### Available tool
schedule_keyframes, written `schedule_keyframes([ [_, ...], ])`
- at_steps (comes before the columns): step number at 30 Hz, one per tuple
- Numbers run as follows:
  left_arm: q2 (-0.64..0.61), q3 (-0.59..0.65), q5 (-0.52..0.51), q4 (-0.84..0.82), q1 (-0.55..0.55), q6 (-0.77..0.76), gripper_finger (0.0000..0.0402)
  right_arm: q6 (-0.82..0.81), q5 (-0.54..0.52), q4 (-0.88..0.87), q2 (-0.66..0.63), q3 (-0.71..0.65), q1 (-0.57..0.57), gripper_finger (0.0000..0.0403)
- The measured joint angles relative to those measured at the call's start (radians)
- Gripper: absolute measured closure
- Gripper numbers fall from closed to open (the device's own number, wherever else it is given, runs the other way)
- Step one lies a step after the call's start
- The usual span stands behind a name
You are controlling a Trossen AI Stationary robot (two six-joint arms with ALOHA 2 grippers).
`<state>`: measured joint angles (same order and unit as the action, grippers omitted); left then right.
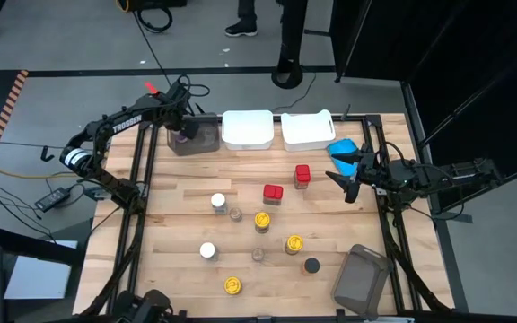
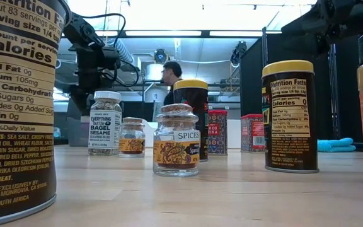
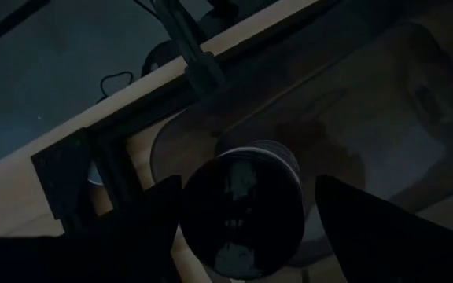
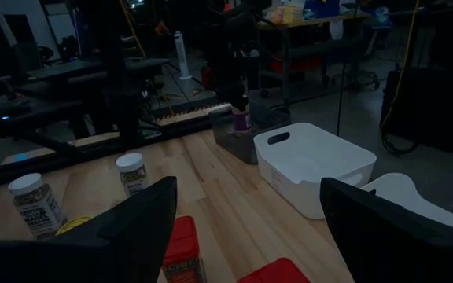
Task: Sort spices by type
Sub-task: Put the top white seasoning bottle into the black bin
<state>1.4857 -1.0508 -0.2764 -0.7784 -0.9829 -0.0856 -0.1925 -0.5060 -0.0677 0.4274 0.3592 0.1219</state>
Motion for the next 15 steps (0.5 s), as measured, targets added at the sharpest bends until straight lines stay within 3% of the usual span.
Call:
schedule_keyframes([
  [7,0.0,-0.024,0.039,-0.009,0.0,0.004,0.0105,0.0,0.0,0.0,0.0,0.0,0.0,0.0082],
  [15,0.0,-0.193,0.043,-0.05,0.0,0.029,0.0105,0.0,0.0,0.0,0.0,0.0,0.0,0.0082],
])
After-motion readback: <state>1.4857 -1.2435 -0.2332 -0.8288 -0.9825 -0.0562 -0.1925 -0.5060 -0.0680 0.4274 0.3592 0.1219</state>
